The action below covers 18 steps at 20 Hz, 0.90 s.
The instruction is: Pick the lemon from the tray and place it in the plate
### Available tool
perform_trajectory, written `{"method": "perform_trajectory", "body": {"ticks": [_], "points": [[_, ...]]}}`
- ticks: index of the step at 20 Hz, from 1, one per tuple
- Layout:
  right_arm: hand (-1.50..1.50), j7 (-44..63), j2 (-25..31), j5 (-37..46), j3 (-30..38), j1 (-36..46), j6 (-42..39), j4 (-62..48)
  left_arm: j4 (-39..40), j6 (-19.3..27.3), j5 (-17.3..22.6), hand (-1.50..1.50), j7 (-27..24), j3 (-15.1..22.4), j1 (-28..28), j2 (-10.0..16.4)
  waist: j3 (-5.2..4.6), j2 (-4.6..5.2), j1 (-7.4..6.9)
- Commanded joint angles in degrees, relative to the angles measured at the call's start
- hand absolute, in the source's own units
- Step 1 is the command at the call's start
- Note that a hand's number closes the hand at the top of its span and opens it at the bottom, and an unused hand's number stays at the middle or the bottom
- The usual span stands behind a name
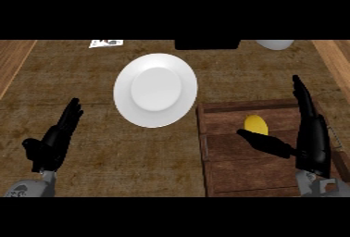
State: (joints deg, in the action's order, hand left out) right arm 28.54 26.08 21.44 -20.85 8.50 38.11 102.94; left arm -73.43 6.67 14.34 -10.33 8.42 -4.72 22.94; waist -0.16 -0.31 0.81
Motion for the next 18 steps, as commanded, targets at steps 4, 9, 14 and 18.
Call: {"method": "perform_trajectory", "body": {"ticks": [4, 9, 14, 18], "points": [[-1.5, 18.6, 10.6, 1.0, -1.4, -0.1, -17.7, 5.1, -1.1, -0.6, -0.1, 0.0, 0.7, -0.2, 0.2, -0.1, -0.01, 0.12, -0.56], [-1.5, 30.5, 11.8, -2.7, 0.8, 4.4, -27.5, 10.1, -3.1, -1.5, -0.8, 0.0, 1.4, -0.8, 0.8, 0.2, 0.1, 0.22, -0.89], [-1.5, 33.6, 10.5, -4.6, 1.8, 4.9, -32.7, 7.4, -4.0, -1.0, -2.6, 0.0, 0.5, -0.5, 4.2, -1.0, 0.13, 0.25, -1.22], [-1.5, 32.3, 9.2, -6.3, 4.8, 8.2, -36.9, 2.1, 0.2, -4.1, -1.9, 0.0, 0.2, -2.5, 0.3, -1.6, 0.13, 0.36, -1.09]]}}
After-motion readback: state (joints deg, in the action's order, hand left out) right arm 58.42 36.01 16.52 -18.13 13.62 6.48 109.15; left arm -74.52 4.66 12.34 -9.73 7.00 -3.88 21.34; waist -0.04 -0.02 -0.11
